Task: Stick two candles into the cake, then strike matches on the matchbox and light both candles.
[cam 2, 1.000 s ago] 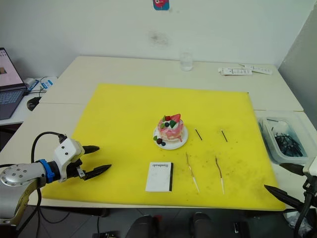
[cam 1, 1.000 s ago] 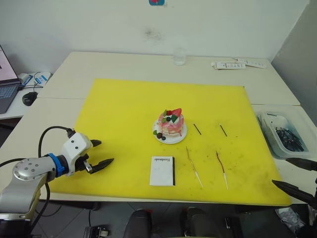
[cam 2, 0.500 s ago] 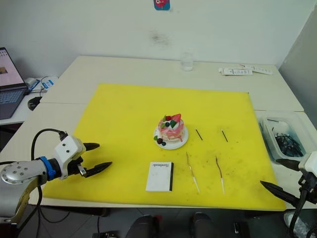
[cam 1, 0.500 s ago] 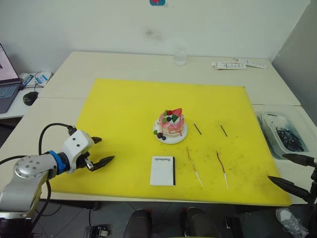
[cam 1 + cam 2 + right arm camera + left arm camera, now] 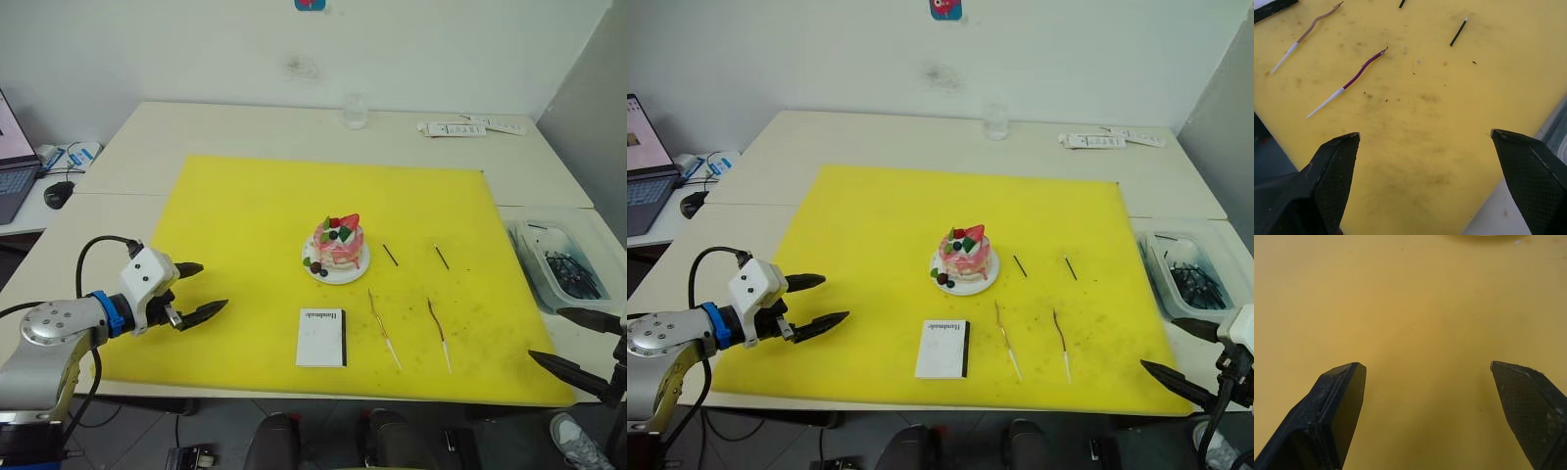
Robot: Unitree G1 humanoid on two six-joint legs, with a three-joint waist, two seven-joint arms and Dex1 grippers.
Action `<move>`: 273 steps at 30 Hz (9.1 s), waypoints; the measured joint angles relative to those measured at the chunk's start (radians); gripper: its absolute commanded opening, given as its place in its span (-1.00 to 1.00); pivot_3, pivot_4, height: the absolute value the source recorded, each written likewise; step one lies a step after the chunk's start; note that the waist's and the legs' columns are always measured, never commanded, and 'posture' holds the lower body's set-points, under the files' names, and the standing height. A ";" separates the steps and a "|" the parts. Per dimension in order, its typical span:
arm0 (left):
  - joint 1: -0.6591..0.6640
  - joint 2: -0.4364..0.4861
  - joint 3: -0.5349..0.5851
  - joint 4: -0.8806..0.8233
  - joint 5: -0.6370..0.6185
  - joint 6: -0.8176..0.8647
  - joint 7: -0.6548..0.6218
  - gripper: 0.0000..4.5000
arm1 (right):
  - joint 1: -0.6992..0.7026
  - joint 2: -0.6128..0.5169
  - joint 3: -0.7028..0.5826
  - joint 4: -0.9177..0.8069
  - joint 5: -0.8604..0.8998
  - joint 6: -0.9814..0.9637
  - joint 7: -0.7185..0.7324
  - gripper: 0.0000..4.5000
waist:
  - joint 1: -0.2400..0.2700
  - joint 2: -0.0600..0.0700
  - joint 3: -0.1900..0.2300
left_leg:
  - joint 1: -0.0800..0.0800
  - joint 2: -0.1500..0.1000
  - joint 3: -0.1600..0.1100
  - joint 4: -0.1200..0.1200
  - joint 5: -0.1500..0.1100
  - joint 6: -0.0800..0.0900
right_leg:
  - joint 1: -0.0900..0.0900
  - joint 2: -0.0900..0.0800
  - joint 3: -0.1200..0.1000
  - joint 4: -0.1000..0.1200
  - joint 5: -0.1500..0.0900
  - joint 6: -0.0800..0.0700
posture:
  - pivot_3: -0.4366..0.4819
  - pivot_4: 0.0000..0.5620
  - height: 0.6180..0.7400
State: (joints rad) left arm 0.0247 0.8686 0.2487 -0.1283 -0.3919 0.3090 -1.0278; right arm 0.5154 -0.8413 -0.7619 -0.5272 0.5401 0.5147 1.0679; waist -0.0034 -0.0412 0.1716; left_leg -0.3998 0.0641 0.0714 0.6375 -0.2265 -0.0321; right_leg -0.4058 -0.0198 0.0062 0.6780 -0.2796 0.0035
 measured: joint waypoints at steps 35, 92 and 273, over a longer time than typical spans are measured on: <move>-0.165 -0.142 -0.400 -0.377 -0.216 0.140 -0.160 1.00 | 0.122 0.218 0.561 -0.485 -0.138 0.227 -0.682 0.99 | -0.001 -0.001 -0.002 | -0.001 -0.001 -0.002 0.006 0.000 0.000 | 0.001 0.001 0.001 0.001 0.001 0.002 | -0.05 -0.47 1.00; -0.446 -0.541 -0.174 -0.140 -1.301 0.766 0.695 0.82 | -0.528 0.104 0.591 -0.292 1.295 0.193 -1.102 -1.00 | -0.002 -0.003 0.000 | -0.005 -0.003 -0.008 0.007 0.000 0.000 | 0.001 0.007 0.001 0.001 0.003 0.006 | -0.05 -0.47 1.00; -0.235 -0.114 -0.345 -0.372 -0.235 0.228 -0.139 0.48 | -0.330 0.082 0.938 -0.387 -0.076 0.342 -0.777 0.83 | 0.001 -0.001 -0.001 | -0.011 -0.001 -0.016 0.009 0.002 0.002 | 0.000 0.006 -0.013 0.001 0.002 0.003 | -0.05 -0.47 1.00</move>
State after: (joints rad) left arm -0.2108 0.7545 -0.0967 -0.5000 -0.6273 0.5375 -1.1669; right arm 0.1858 -0.7598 0.1760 -0.9146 0.4643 0.8563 0.2913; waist -0.0026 -0.0421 0.1710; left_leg -0.4105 0.0628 0.0554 0.6468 -0.2243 -0.0297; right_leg -0.4057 -0.0135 -0.0069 0.6792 -0.2778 0.0064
